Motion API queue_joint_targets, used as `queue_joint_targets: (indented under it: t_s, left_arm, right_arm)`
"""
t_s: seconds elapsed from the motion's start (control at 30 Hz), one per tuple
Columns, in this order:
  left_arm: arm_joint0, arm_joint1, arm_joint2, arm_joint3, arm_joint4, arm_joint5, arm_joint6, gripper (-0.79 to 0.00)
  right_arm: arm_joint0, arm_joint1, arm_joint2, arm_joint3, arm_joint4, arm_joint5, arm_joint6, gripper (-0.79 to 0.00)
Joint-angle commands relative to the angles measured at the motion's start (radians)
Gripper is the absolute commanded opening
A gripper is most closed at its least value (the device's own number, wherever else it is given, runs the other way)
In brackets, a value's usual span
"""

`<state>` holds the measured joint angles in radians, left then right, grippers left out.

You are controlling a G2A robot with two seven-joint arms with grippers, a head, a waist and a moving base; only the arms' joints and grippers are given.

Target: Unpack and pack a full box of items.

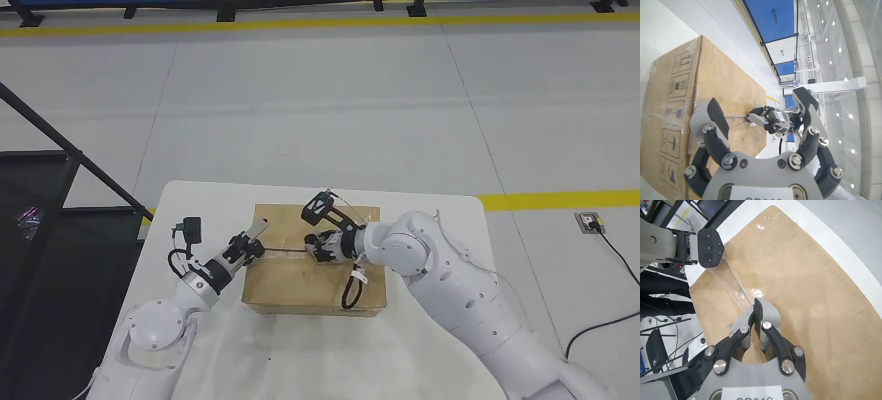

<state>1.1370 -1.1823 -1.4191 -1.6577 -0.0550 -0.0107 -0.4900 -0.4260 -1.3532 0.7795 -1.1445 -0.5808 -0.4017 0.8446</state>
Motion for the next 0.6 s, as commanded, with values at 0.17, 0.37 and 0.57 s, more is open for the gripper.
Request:
queue_joint_targets:
  t_s: [0.17, 0.37, 0.57]
  left_arm:
    - [-0.002, 0.0, 0.004, 0.003, -0.001, -0.004, -0.001, 0.0]
    - [0.001, 0.001, 0.001, 0.0, -0.001, -0.004, 0.002, 0.0]
    - [0.006, 0.002, -0.001, -0.004, 0.0, -0.003, 0.006, 0.0]
  right_arm:
    - [-0.054, 0.035, 0.089, -0.072, 0.009, -0.002, 0.054, -0.785]
    - [-0.099, 0.06, 0.15, -0.12, 0.012, 0.008, 0.113, -0.785]
    - [-0.14, 0.084, 0.214, -0.148, 0.002, 0.02, 0.133, -0.785]
